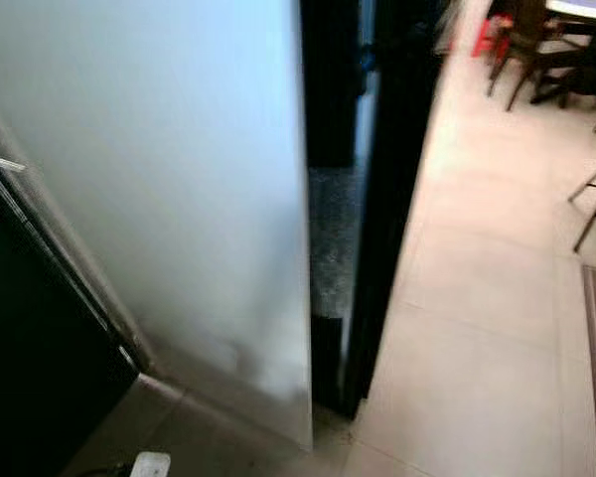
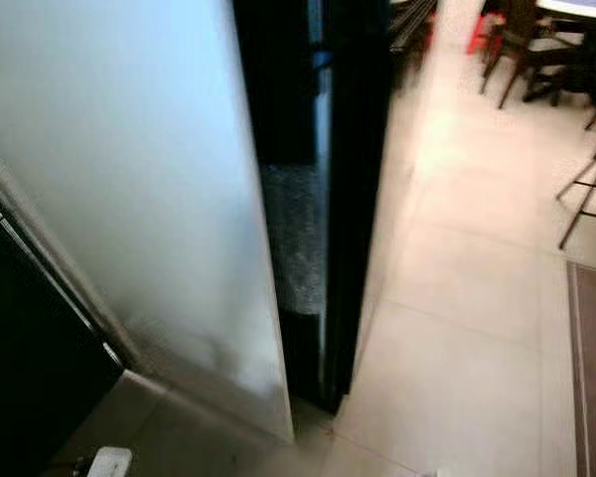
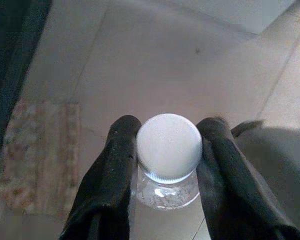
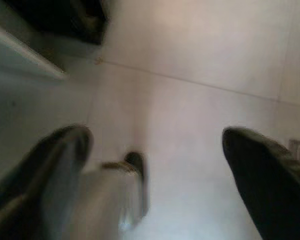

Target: Restocking fridge

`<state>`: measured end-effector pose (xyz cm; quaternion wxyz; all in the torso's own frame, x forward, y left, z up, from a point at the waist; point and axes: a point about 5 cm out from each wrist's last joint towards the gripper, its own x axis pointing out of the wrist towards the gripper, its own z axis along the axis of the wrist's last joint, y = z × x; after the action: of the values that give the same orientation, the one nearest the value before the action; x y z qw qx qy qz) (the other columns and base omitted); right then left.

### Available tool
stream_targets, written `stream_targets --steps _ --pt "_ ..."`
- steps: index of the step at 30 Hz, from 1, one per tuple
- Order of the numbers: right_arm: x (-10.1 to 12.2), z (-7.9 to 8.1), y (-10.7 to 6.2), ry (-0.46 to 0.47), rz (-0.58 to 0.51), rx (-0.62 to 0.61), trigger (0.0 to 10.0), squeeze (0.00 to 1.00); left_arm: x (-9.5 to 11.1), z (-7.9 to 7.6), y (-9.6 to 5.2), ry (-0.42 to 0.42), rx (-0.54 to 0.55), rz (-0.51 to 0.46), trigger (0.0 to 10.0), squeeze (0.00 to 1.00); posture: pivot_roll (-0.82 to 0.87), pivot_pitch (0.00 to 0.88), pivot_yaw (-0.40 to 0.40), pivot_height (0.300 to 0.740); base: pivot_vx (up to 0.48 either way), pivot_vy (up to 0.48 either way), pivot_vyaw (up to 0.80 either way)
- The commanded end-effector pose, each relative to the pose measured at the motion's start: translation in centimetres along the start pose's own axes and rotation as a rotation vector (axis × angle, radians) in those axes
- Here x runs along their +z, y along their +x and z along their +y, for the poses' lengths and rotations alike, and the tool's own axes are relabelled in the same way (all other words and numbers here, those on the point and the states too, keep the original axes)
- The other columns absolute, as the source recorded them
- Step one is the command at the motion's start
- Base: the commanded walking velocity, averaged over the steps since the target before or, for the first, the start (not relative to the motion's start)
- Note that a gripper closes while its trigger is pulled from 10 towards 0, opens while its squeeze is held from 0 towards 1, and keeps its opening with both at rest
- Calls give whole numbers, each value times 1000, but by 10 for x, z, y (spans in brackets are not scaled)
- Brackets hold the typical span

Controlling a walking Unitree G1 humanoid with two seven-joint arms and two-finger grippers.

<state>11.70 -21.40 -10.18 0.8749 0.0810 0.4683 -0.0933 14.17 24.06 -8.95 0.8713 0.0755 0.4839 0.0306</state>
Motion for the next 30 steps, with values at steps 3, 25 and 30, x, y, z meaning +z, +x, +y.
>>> stream_targets --steps 3,25,30 --pt "-6 -2 -3 28 -10 -16 10000 0 -3 -10 1 38 -18 27 10000 0 -102 0 50 740 0 0 0" --pt "204 17 -7 -34 -736 -40 10000 0 -9 -14 0 5 -6 37 10000 0 -101 0 27 740 0 0 0" --pt "210 53 -20 -222 -827 258 10000 0 -11 -12 -1 8 -4 38 10000 0 -111 0 33 740 0 0 0"
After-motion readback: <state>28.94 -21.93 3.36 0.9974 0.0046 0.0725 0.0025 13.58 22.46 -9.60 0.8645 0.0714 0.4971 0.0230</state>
